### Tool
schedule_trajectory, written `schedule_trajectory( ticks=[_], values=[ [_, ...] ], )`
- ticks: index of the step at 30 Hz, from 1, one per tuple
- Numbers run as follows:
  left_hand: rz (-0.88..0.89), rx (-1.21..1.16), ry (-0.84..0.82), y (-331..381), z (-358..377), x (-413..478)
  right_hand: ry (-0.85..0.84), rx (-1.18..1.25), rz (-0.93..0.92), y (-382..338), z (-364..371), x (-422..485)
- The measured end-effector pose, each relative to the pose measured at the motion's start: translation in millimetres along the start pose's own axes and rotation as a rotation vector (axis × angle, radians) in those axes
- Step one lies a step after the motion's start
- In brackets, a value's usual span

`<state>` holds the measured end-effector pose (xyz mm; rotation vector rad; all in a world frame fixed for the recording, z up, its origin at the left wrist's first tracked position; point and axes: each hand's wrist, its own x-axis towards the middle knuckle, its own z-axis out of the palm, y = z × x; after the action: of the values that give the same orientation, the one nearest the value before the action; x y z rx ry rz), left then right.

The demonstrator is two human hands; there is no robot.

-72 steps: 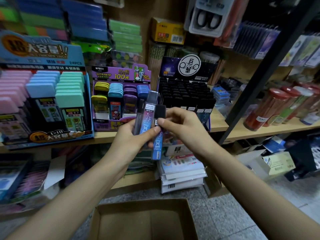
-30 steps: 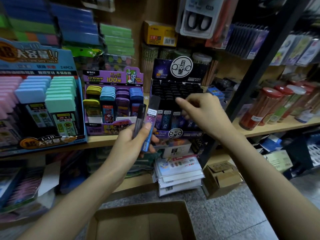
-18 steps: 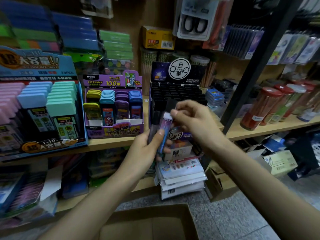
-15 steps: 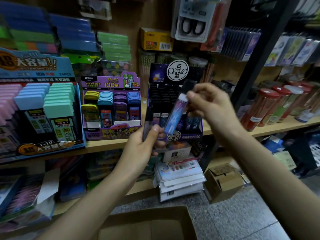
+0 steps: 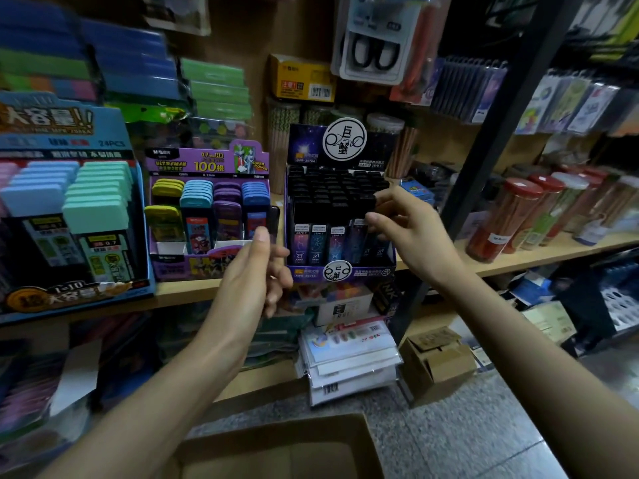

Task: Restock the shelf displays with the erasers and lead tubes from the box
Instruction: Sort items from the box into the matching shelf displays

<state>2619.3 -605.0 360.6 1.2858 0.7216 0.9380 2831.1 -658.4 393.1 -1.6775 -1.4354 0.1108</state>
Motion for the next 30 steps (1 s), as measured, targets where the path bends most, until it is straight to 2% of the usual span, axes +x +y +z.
schedule_trajectory(
  ticks=[3,8,16,18,21,26,28,30],
  values=[
    [-0.002,-0.014,0.006,-2,1,1,-0.031,0.007,0.017,2,5,0],
    [0.015,0.082,0.000,-7,0,1,0.029,-0.095,0.079,5,16,2],
    [0.093,0.144,-0.030,-12,3,2,-0.008,-0.492,0.054,-18,-3,4],
    [0.129,0.170,-0.045,-10,5,1,-0.016,-0.284,0.014,-34,-8,-1],
    [0.191,0.182,-0.076,-7,13,-1,-0.162,0.191,0.083,-58,1,-15],
    [0.272,0.232,-0.106,-3,23,-2,-0.124,0.437,0.130,-58,11,-30],
    [0.325,0.363,-0.095,-2,22,2,-0.095,0.486,0.163,-53,3,-28],
    [0.383,0.591,-0.004,-2,16,10,-0.016,0.474,0.153,-45,-10,-21]
  ],
)
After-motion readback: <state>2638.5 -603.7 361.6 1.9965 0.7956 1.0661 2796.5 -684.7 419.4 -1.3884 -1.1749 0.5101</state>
